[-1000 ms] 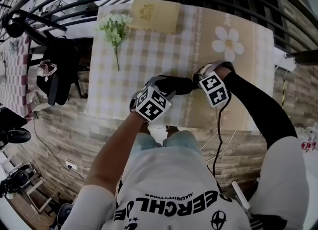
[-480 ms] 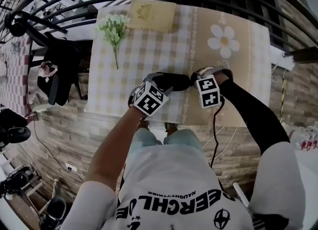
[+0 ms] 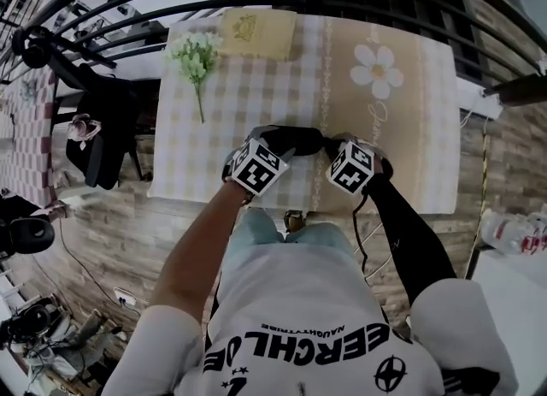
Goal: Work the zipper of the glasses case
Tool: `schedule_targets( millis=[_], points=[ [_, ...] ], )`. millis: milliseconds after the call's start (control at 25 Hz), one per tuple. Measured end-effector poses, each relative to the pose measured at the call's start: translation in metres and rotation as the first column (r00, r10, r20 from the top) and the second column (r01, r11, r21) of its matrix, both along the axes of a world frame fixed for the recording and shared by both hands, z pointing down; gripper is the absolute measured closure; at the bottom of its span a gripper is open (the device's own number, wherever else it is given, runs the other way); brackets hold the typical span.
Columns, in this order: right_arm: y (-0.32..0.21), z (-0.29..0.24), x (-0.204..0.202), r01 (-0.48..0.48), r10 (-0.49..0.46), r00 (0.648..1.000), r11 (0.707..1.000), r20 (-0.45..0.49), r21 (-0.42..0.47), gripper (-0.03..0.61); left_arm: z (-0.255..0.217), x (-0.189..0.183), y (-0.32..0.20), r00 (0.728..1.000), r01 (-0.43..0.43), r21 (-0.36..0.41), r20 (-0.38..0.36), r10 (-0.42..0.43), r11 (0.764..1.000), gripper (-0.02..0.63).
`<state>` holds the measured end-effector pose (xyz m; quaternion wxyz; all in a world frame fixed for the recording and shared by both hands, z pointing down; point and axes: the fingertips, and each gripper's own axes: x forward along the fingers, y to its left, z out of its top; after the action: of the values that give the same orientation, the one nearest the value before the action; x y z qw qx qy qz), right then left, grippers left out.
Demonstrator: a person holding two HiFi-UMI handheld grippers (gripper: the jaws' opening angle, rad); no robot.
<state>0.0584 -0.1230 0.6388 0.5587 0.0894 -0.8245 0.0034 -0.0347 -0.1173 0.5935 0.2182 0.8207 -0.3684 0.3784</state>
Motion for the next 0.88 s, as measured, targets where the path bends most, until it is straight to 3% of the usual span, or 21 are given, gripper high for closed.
schedule_targets(
  millis=[120,320,880],
  points=[
    [0.000,-0.004,0.000,-0.141,0.141,0.987,0.990,0.073,-0.006,0.549,-0.001,-0.001,0.000,1.000,-0.002,0.011,-0.010,0.002,1.000,0.293],
    [0.007,-0.005,0.001,-0.262,0.263,0.959,0.965,0.109,-0.024,0.549,-0.001,-0.002,0.000,1.000,-0.011,0.020,-0.027,0.012,1.000,0.293],
    [0.011,-0.001,-0.004,-0.398,0.394,0.909,0.917,0.138,0.004,0.535,-0.002,-0.002,0.000,0.999,-0.030,0.042,-0.043,0.032,0.999,0.295]
  ],
)
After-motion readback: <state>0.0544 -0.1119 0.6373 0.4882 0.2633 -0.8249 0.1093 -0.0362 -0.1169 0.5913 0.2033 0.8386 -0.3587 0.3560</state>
